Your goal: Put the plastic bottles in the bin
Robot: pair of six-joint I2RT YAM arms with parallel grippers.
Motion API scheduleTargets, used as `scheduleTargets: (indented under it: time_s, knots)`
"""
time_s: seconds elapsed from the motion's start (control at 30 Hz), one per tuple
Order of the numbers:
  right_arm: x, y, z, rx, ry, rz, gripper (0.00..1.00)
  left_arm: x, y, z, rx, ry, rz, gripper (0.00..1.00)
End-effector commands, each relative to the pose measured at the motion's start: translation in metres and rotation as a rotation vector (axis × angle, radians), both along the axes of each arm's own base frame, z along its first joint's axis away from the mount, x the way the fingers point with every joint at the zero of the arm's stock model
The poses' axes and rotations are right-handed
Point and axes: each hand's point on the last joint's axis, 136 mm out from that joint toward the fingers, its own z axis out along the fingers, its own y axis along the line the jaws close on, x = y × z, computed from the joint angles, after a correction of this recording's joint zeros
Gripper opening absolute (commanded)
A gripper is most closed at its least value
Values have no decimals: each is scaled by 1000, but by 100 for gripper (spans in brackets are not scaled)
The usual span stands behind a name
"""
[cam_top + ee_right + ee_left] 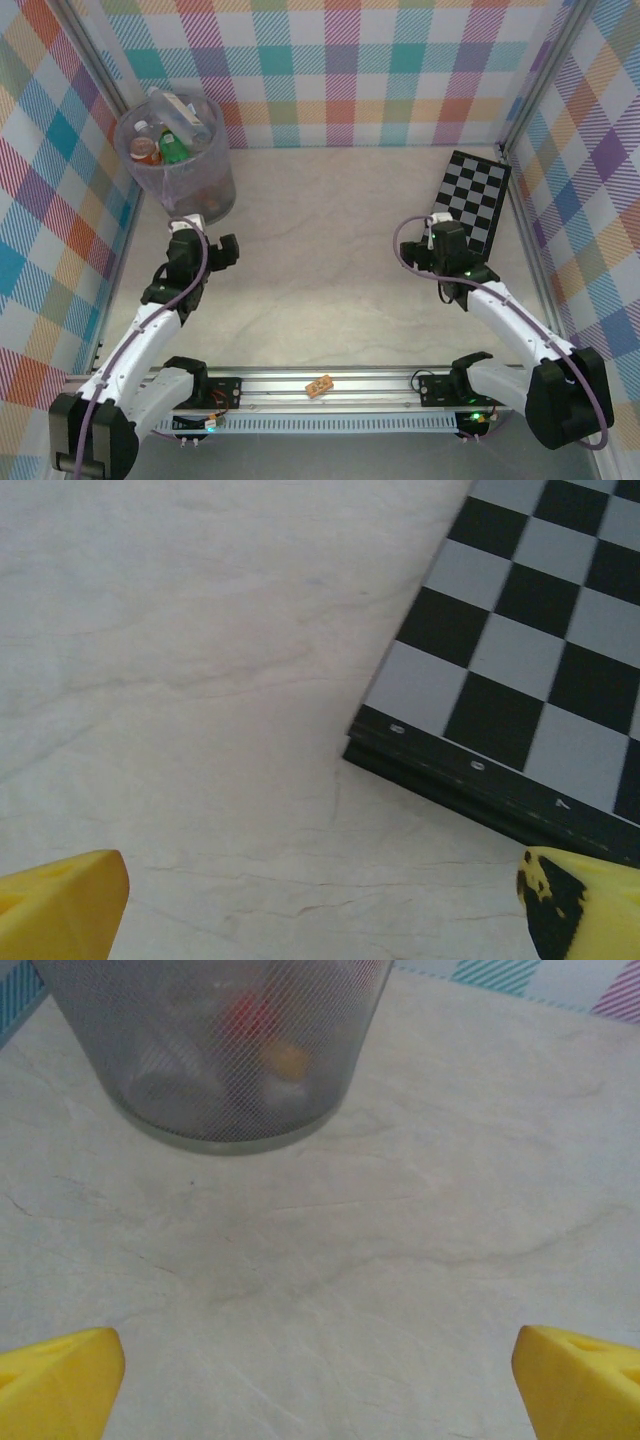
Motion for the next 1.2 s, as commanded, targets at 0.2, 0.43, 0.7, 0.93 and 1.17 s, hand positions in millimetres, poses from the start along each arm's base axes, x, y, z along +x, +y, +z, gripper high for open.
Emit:
scheduleTargets:
  time_s: [0.2, 0.43, 0.7, 0.93, 1.17]
  knots:
    - [23, -27, -26, -90, -80, -67, 99, 41, 15, -39, 178, -76, 58, 100]
    - [36, -36, -23, -125, -197, -87, 99, 70, 17, -51, 165, -140, 48, 100]
    - [65, -35, -10, -116, -335, -49, 99, 86, 28, -69, 107, -148, 29, 100]
    - [80, -42, -22, 6, -338, -52, 100, 83, 22, -77, 107, -177, -8, 100]
    - [78, -57, -35, 65, -328, -105, 100, 84, 22, -77, 109, -178, -8, 100]
